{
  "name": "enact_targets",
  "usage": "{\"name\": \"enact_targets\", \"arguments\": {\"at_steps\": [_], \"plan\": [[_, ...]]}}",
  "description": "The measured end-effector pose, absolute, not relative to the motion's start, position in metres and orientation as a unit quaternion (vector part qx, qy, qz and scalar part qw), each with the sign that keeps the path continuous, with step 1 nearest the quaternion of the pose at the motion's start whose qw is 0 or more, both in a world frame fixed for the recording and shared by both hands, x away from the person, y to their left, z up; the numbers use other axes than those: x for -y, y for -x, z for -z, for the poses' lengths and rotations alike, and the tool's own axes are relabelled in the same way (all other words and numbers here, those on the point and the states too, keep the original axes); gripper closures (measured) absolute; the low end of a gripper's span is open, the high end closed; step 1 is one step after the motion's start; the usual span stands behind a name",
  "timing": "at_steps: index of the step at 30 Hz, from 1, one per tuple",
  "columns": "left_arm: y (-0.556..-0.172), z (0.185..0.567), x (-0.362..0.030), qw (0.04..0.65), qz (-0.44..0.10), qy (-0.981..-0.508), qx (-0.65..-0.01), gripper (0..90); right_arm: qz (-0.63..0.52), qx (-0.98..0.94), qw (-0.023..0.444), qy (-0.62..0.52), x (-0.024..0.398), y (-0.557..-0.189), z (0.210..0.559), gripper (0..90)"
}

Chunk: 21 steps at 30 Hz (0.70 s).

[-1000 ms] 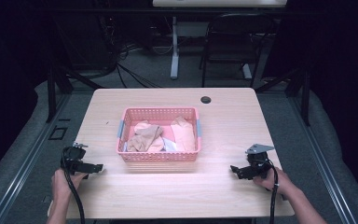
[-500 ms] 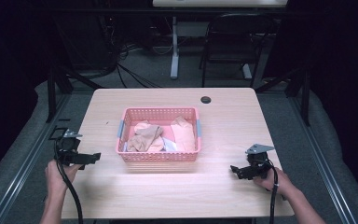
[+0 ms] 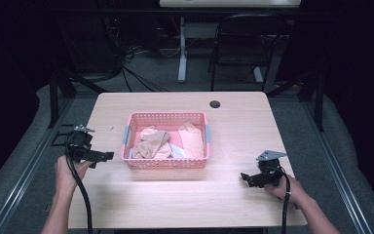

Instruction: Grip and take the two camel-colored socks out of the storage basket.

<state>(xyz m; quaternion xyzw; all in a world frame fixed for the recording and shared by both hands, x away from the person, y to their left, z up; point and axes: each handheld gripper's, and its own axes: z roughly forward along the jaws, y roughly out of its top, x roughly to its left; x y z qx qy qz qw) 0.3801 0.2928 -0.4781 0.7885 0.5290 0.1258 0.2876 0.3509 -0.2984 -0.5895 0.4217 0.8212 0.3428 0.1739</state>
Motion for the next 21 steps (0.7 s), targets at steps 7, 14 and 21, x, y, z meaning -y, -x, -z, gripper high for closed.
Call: {"name": "enact_targets", "arguments": {"at_steps": [7,14,21], "plan": [[-0.389,0.461,-0.280,0.292,-0.133,-0.796,-0.513,0.2,-0.343,-0.821,0.174,-0.422,0.298,-0.351,0.589,0.0],[-0.407,0.448,-0.263,0.288,-0.136,-0.808,-0.496,0.2,-0.340,-0.823,0.174,-0.421,0.299,-0.351,0.589,0.0],[-0.425,0.445,-0.236,0.268,-0.134,-0.830,-0.469,0.3,-0.340,-0.823,0.174,-0.421,0.299,-0.351,0.589,0.0]]}}
